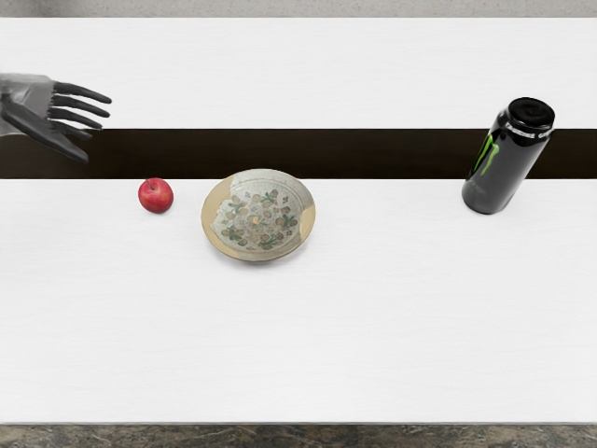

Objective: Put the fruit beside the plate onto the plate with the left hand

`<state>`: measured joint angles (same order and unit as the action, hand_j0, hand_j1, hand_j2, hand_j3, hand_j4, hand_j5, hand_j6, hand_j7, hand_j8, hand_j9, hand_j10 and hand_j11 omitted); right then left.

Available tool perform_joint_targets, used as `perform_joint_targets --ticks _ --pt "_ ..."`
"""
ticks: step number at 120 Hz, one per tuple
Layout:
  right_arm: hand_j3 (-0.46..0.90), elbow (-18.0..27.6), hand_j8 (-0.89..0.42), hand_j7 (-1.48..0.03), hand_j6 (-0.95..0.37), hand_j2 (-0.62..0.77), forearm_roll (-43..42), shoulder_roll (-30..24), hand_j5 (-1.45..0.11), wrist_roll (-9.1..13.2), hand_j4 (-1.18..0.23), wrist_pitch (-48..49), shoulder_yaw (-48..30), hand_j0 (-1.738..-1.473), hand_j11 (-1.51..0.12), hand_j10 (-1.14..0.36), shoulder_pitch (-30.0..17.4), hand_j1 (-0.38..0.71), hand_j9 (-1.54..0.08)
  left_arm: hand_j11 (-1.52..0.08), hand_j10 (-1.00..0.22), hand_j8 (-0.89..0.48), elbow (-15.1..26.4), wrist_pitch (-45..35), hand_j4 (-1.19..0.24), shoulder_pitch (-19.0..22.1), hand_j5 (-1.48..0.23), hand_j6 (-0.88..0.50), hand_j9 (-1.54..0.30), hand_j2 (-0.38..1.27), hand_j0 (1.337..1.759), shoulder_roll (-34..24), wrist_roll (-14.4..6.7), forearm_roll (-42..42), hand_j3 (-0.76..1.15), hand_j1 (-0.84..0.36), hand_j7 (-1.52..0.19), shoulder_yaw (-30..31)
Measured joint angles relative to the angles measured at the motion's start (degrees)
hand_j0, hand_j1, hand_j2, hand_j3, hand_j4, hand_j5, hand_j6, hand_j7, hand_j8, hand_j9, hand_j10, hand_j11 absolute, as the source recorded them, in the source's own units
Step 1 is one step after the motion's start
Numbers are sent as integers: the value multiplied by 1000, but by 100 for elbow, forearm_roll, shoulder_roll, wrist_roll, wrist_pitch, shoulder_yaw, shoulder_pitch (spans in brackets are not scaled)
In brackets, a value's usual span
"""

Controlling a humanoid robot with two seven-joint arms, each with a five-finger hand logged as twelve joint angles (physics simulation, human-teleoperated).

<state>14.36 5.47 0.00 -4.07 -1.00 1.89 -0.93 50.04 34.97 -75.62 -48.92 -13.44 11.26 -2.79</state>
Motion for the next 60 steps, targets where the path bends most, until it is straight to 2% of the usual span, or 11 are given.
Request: perform_joint_targets --ticks 19,28,39,56,60 --pt "0 -8 -33 -43 -33 -7 2 0 -43 0 -33 -24 15 -1658 -43 -33 -104 -310 -43 -346 -267 -267 38 4 -267 111 -346 -267 -346 54 1658 11 -1 491 0 30 -346 -104" --pt "0 -10 -33 -43 -33 -7 2 0 -43 1 -33 -28 23 -1658 -43 -33 -156 -310 -43 -351 -271 -271 232 -119 -272 275 -352 -272 -352 55 1658 14 -1 984 0 26 -352 -105" --pt "0 -12 -33 -43 -33 -7 3 0 -43 2 -33 -30 28 -1658 -43 -33 -185 -310 -43 -355 -275 -275 780 -1230 -275 652 -355 -275 -355 56 1658 81 1 1869 0 23 -355 -84" --pt "0 -12 -33 -43 -33 -7 2 0 -43 3 -33 -32 30 -1658 -43 -33 -200 -310 -43 -345 -268 -268 1483 -3086 -268 594 -346 -269 -345 55 1658 459 10 2908 0 32 -346 294" --pt "0 -13 -33 -43 -33 -7 1 0 -43 3 -33 -32 30 -1658 -43 -33 -201 -310 -43 -342 -265 -265 1596 -3376 -265 584 -342 -265 -342 55 1658 761 12 3023 0 35 -342 420"
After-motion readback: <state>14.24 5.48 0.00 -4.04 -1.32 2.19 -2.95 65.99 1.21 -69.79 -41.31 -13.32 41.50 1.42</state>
